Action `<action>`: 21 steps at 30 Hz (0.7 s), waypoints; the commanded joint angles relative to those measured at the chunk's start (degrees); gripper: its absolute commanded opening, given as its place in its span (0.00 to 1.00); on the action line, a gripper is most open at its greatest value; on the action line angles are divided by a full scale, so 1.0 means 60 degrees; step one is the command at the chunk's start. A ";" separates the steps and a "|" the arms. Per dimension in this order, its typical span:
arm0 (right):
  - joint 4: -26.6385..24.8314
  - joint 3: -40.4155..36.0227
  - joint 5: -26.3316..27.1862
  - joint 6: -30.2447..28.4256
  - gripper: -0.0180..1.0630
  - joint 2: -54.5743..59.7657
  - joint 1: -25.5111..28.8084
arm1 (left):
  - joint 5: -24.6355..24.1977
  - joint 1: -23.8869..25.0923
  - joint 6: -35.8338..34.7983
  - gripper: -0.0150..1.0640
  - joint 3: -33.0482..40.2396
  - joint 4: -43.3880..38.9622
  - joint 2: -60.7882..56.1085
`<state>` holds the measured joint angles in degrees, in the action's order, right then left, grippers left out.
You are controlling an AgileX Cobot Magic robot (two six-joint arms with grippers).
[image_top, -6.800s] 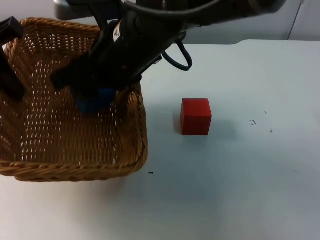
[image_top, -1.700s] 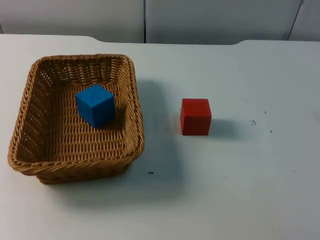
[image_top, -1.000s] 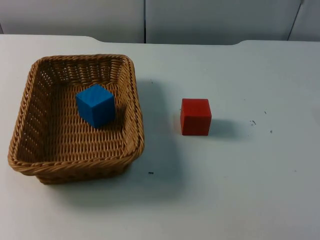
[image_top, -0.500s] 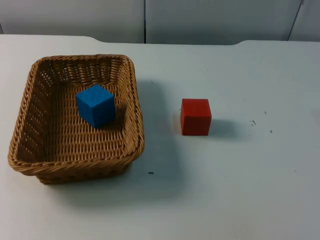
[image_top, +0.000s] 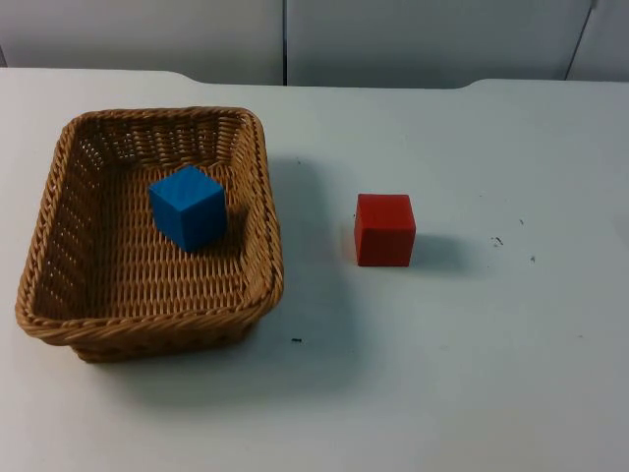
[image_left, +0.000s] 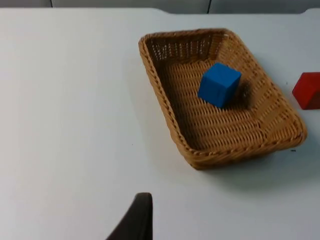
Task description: Pick up the basket with the left hand and place the blue cube into the basket with the right hand.
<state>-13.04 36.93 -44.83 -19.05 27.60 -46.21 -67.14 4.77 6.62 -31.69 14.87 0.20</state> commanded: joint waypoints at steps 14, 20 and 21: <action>0.1347 -0.0040 -0.2483 0.1667 0.98 -0.2313 -0.0041 | 0.0474 0.0045 -0.0181 0.90 0.0176 -0.0074 -0.0034; 0.1521 -0.0040 -0.2798 0.1931 0.98 -0.3209 -0.0041 | 0.0474 0.0045 -0.0181 0.90 0.0176 -0.0074 -0.0034; 0.1587 -0.0158 -0.2860 0.1931 0.98 -0.3552 -0.0041 | 0.0474 0.0045 -0.0181 0.90 0.0176 -0.0074 -0.0034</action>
<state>-4.32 36.93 -61.22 -7.89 8.85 -46.21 -65.26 4.77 5.90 -30.75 14.47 0.20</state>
